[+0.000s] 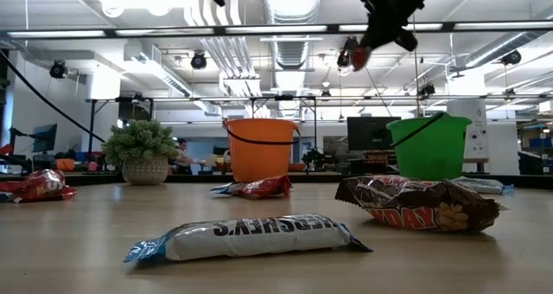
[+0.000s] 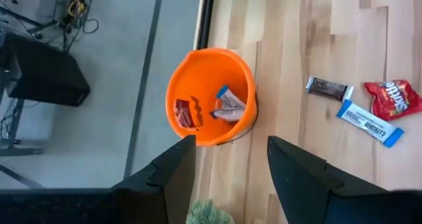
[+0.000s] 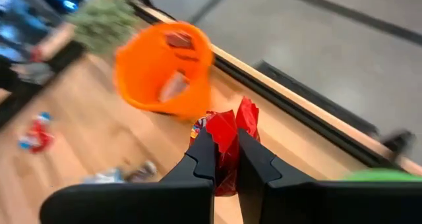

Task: Sort candy
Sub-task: Put the red candy into the green bucket

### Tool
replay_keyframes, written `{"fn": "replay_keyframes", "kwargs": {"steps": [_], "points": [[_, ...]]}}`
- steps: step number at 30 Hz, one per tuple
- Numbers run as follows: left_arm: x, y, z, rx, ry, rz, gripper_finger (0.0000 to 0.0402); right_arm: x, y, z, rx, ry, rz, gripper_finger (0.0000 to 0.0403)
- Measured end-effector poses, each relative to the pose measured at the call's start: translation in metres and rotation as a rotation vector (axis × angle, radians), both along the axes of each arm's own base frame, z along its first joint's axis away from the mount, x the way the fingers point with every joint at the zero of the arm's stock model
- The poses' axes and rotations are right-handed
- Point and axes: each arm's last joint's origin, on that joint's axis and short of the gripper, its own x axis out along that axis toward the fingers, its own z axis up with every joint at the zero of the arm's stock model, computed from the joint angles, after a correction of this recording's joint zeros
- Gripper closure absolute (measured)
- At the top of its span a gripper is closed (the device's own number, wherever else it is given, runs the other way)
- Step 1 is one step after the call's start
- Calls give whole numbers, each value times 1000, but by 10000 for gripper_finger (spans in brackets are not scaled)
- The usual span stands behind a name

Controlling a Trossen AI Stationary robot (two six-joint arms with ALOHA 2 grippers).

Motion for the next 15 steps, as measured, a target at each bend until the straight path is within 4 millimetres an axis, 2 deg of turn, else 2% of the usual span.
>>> {"fn": "replay_keyframes", "kwargs": {"steps": [9,15], "points": [[-1,0,-1,-4,16,2,232,-32,-14,-13,80,175,-73,385],[-4,-1,-3,-10,49,2,232,-55,-20,-21,95,350,-163,384]]}}
